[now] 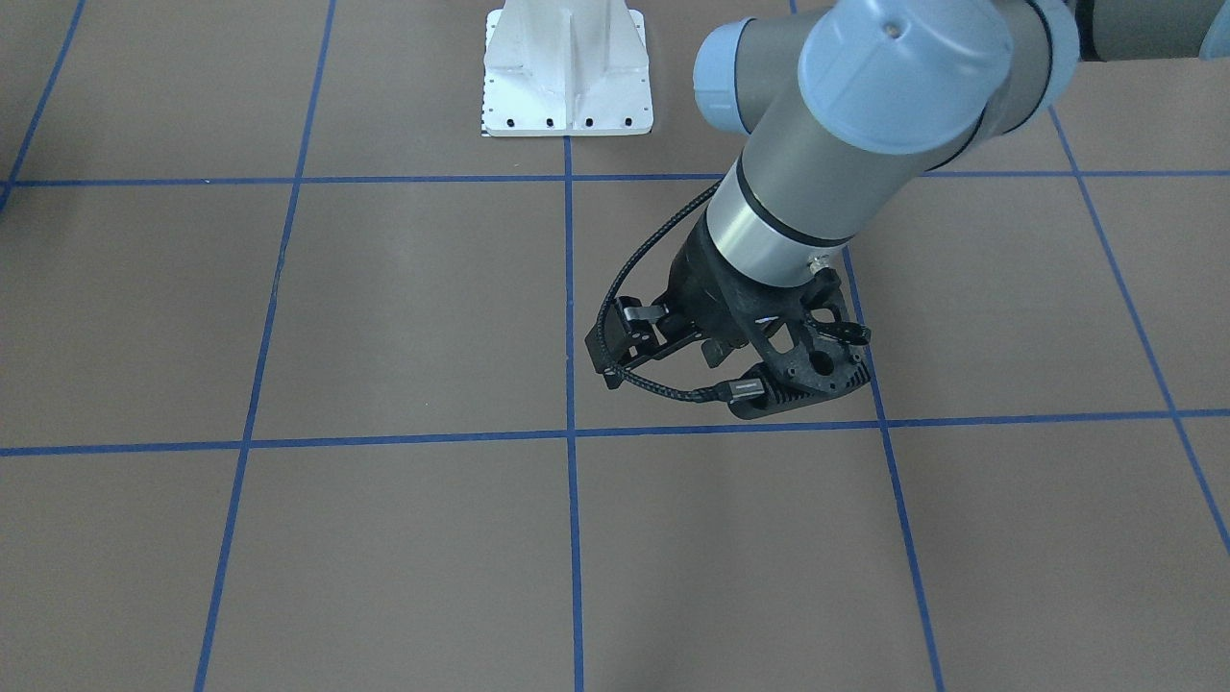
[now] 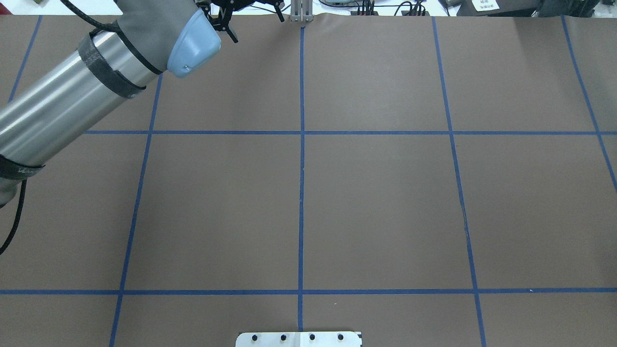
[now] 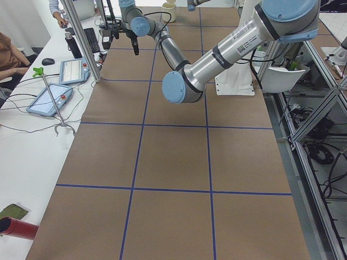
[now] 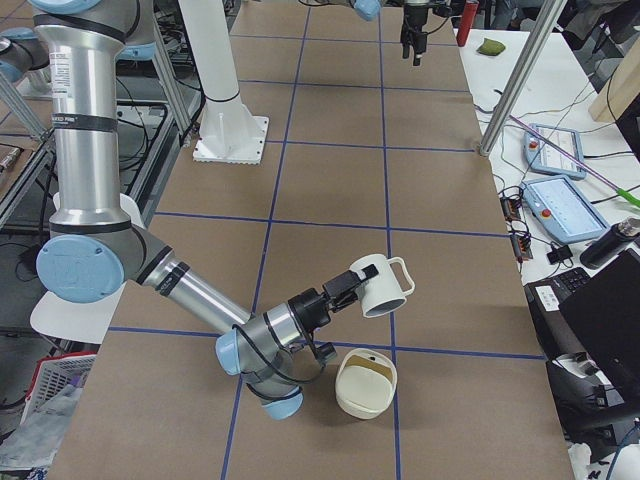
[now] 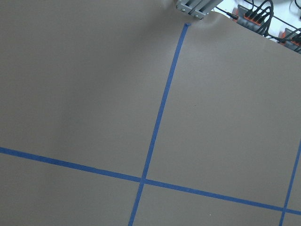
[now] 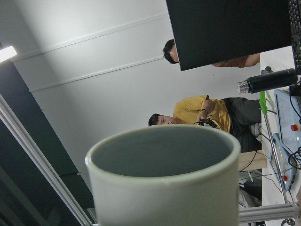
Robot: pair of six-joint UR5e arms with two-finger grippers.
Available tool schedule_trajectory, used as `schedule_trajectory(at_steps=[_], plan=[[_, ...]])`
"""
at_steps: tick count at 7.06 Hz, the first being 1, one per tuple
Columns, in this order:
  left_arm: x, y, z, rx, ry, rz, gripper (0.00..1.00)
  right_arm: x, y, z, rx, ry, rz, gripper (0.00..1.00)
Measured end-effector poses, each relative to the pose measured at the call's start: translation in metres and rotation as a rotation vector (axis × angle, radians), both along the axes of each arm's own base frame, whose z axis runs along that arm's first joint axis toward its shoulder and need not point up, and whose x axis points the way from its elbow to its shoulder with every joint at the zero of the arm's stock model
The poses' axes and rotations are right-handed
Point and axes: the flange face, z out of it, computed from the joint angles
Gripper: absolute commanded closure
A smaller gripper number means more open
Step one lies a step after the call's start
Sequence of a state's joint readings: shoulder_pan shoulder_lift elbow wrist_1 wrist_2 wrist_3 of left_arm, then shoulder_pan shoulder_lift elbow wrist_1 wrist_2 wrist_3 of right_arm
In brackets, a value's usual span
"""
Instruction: Left arm hands cup to right arm to dump lemon
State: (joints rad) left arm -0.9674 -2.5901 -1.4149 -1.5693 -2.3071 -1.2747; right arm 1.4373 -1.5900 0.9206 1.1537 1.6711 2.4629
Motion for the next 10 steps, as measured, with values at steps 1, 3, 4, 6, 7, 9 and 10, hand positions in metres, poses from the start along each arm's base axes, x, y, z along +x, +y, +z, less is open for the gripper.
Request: schedule_trajectory(at_steps=[1,3,4,6,7,9,10], plan=[[0.0,0.0,0.0,0.0,0.0,0.0,0.0,0.0,0.001,0.002,0.007,0.058,0.031,1.0],[0.002,0.0,0.002,-0.003,-0.002,0.002,0.0,0.0,-0.001,0.005,0.011,0.188,0.096,1.0],[0.002,0.0,0.002,-0.004,-0.003,0.003,0.0,-0.001,-0.003,0.006,0.01,0.27,0.127,1.0],[0.002,0.0,0.006,-0.005,-0.004,0.003,0.0,-0.005,-0.008,0.01,0.004,0.458,0.158,1.0],[0.002,0.0,0.012,-0.004,-0.006,0.004,0.0,-0.008,-0.014,0.008,-0.007,0.527,0.156,1.0],[0.001,-0.001,0.02,-0.001,-0.008,0.007,0.0,-0.013,-0.025,-0.009,-0.011,0.589,0.135,1.0],[0.001,-0.001,0.021,-0.001,-0.009,0.007,0.0,-0.013,-0.031,-0.025,-0.009,0.634,0.135,1.0]])
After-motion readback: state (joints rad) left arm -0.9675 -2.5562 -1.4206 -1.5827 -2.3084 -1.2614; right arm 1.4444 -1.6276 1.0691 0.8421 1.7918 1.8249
